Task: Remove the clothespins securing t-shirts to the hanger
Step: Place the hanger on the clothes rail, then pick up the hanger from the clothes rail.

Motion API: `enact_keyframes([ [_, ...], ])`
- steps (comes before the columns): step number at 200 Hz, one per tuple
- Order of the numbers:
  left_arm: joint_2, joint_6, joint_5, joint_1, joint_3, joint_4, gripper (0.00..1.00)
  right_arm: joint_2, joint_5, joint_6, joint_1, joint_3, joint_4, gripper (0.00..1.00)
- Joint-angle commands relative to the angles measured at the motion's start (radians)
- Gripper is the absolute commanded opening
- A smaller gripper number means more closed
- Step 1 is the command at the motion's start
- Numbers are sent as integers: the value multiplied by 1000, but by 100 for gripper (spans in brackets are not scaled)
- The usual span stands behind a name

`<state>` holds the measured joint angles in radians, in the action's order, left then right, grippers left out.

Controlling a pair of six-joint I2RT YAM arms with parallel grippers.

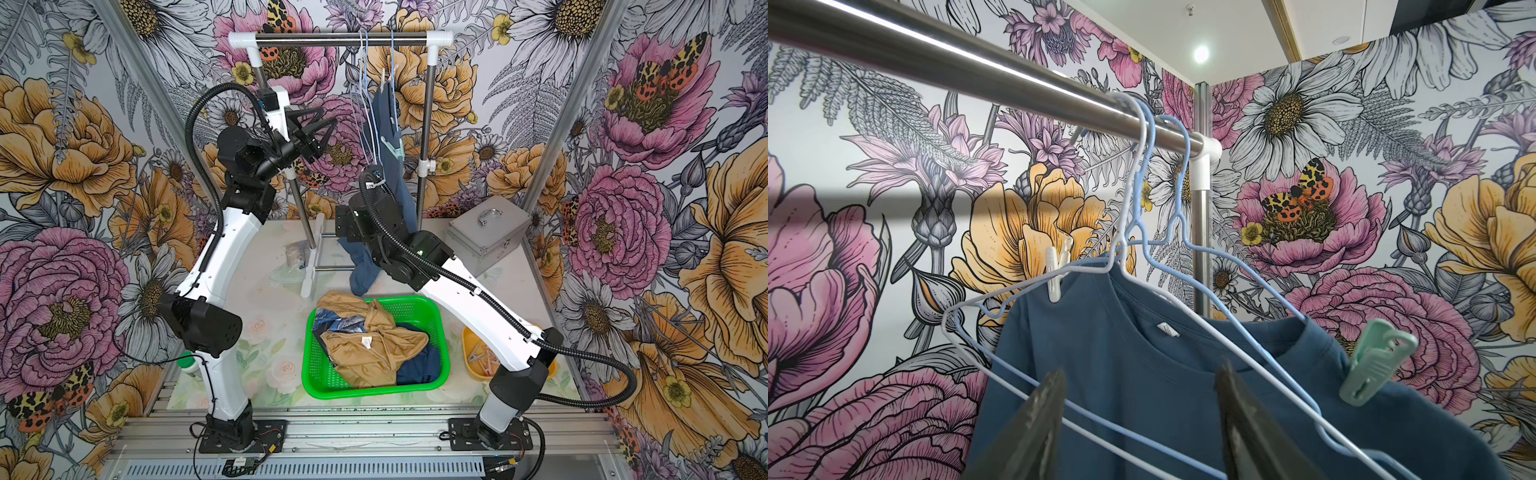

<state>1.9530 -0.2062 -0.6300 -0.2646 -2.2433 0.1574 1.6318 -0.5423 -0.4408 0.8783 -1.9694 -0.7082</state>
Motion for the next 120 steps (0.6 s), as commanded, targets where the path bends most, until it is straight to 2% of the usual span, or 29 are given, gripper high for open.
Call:
enact_keyframes([
  [1, -57, 23, -5, -13, 30, -7, 59, -66, -45, -40, 17, 63, -4, 97],
  [49, -113, 50, 10, -39, 126, -8, 59, -216, -48, -67, 72, 246, 3, 93],
  [92, -190, 100, 37, -79, 225, -31, 59, -396, -64, -91, 87, 415, 3, 80],
  [120, -220, 127, 57, -101, 267, -54, 59, -496, -97, -58, 82, 457, 3, 74],
])
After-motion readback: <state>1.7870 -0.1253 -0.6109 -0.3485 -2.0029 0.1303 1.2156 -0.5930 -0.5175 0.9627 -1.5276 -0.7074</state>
